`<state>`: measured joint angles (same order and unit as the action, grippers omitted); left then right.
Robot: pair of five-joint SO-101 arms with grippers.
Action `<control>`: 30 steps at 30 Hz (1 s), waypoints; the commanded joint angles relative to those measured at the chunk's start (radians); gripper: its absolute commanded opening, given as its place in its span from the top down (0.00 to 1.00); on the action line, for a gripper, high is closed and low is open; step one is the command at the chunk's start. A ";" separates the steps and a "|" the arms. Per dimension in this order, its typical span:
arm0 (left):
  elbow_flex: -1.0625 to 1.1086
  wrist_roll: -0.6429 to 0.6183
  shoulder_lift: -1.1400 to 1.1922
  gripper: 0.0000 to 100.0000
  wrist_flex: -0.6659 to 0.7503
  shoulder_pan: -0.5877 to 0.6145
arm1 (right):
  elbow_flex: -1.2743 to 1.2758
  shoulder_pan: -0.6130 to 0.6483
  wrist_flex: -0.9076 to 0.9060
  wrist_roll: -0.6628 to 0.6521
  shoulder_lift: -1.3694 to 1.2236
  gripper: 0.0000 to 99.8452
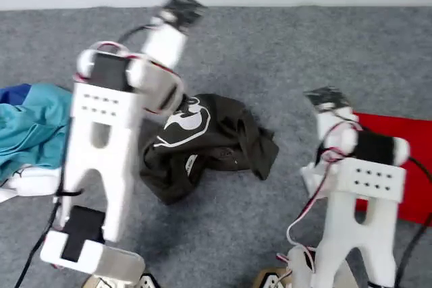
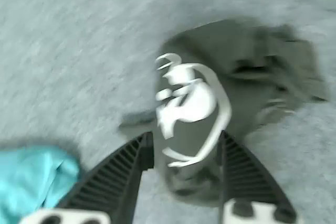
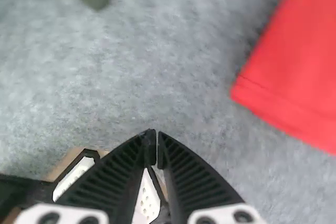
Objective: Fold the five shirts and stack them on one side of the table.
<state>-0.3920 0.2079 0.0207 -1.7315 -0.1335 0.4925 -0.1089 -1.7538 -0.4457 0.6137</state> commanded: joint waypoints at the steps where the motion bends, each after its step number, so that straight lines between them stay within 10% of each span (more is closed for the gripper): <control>1: -0.038 -0.008 -0.003 0.84 -0.020 0.157 | -0.051 0.139 0.022 0.058 0.001 0.98; 7: 0.094 -0.002 -0.006 0.86 -0.020 0.272 | -0.058 0.283 0.035 0.140 -0.177 0.83; 30: 0.170 -0.008 0.003 0.86 0.089 0.328 | -0.327 0.476 0.297 0.210 -0.802 0.84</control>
<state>-0.2232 0.2079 0.0299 -1.6671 0.1933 0.2256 0.3636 -1.4975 -0.2432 -0.1580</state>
